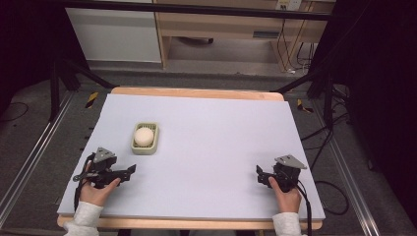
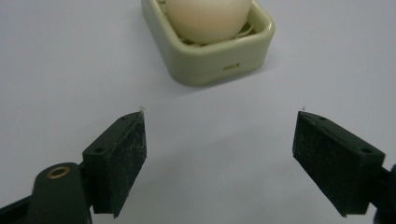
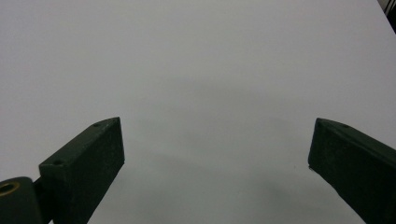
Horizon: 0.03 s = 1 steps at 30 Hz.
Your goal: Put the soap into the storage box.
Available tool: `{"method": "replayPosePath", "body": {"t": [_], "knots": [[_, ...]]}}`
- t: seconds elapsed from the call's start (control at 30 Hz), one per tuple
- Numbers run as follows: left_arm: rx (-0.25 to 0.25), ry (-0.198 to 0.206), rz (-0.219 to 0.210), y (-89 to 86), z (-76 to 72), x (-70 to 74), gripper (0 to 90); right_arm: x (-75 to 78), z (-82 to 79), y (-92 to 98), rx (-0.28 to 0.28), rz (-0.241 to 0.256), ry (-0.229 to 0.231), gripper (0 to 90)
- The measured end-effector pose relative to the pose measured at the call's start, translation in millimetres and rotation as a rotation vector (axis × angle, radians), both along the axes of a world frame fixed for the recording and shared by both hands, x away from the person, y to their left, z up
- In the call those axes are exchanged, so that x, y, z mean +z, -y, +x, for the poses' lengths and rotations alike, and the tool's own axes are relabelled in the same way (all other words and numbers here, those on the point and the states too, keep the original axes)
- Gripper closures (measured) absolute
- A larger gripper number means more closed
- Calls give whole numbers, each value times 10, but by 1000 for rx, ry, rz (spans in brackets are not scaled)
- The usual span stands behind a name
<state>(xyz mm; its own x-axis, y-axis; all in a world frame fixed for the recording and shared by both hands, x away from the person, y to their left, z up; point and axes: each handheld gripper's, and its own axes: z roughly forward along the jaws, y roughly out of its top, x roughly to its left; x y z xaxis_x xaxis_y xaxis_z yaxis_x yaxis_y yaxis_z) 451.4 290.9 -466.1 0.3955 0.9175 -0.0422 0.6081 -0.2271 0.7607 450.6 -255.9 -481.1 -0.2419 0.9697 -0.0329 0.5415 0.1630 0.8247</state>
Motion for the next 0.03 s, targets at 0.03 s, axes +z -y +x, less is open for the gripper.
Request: {"method": "replayPosePath", "body": {"t": [0.03], "knots": [[0, 0, 0, 0, 0, 0, 170, 2, -3, 1, 0, -2, 0, 39]]}}
